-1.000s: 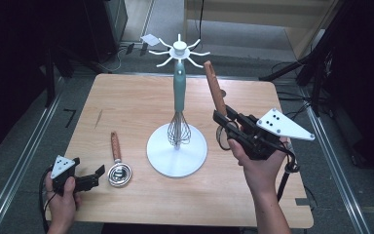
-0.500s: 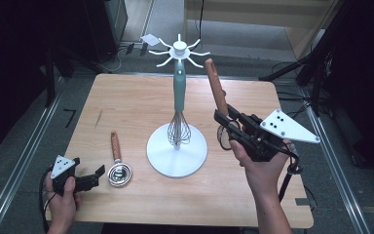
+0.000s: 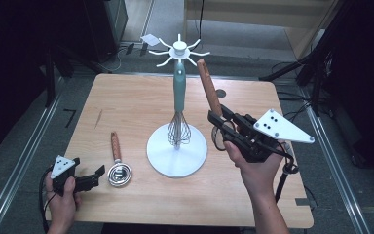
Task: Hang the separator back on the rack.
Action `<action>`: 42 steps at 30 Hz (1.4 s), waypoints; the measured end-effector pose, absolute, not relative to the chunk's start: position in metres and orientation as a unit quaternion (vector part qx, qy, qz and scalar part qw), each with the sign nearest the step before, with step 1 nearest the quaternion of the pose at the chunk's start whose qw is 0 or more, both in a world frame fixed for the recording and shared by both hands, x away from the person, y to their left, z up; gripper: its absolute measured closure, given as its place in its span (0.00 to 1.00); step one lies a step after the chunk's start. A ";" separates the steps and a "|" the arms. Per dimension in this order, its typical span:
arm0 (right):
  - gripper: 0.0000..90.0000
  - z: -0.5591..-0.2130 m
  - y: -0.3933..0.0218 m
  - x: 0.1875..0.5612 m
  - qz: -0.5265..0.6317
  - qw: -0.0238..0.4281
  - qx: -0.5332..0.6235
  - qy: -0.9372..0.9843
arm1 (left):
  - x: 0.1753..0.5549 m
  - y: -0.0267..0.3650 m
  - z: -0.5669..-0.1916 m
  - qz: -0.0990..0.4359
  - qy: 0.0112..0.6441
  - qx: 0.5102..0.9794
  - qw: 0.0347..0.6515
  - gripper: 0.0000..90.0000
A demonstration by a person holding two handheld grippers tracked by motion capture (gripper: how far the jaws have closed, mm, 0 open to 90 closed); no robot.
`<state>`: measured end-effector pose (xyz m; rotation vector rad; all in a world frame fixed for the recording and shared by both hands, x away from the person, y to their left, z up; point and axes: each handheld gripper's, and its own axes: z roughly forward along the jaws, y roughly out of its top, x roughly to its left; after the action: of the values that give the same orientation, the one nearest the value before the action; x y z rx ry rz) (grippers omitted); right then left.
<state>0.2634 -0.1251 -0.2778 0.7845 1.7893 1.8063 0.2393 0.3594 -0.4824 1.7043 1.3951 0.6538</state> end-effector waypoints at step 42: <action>0.80 -0.294 -0.106 0.290 0.656 0.218 0.275 0.668 | 0.240 0.360 -0.483 0.256 0.558 0.671 0.415 0.00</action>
<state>0.2901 -0.1055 -0.2940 0.7622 1.8493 1.8179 0.2397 0.3604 -0.4825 1.6857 1.4030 0.6444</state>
